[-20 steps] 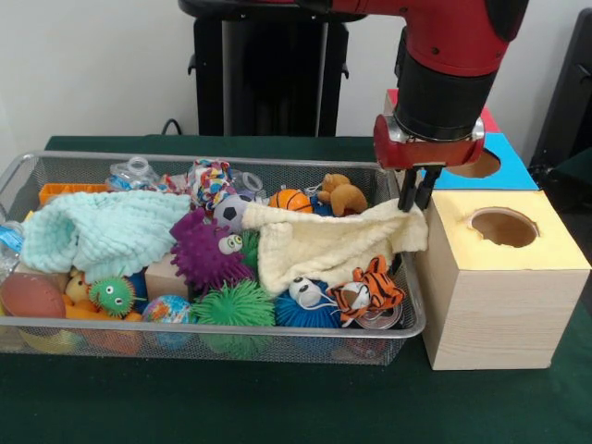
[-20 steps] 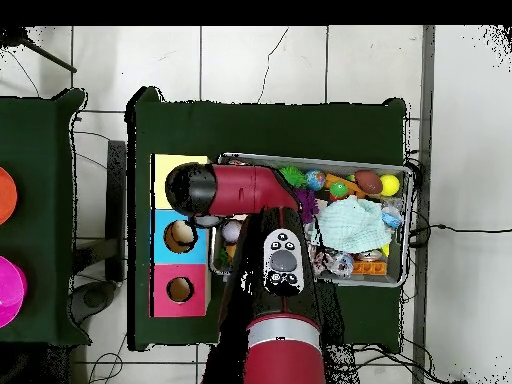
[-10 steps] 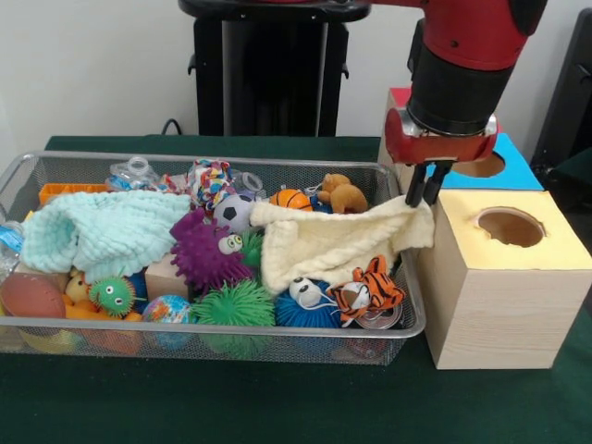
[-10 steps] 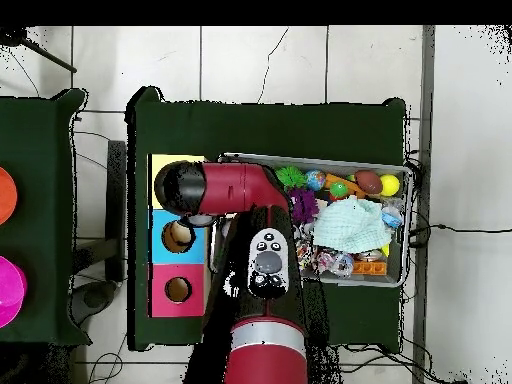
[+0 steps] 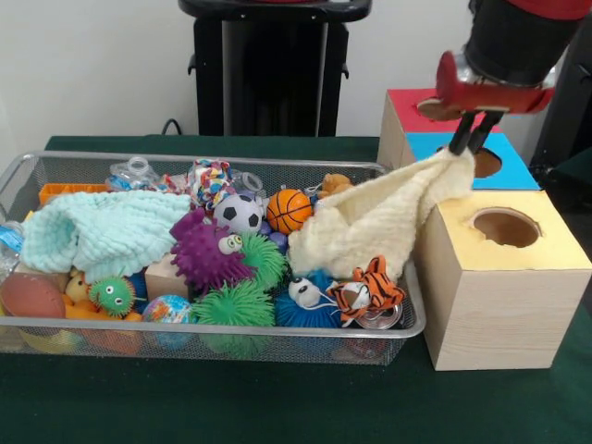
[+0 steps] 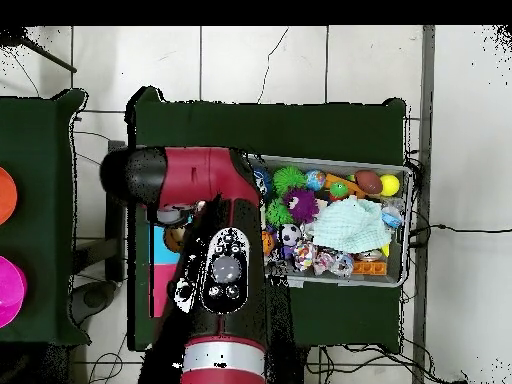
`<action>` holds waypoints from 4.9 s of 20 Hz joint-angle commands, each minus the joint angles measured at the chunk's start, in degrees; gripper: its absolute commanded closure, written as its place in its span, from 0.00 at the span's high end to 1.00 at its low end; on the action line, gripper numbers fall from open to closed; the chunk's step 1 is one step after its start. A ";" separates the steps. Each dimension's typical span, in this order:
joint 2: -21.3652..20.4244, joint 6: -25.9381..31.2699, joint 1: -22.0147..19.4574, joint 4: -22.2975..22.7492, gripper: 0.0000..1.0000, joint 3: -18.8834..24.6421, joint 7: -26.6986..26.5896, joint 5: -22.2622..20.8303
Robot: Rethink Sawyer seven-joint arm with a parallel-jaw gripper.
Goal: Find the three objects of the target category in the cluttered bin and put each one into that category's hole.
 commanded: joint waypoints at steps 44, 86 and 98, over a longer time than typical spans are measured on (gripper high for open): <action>10.67 -6.53 -0.78 -11.89 0.00 1.04 18.45 6.68; -2.59 -4.50 -11.03 4.27 0.00 1.27 -3.64 -4.85; 0.45 -20.52 -18.59 9.63 0.00 9.46 -5.05 -11.79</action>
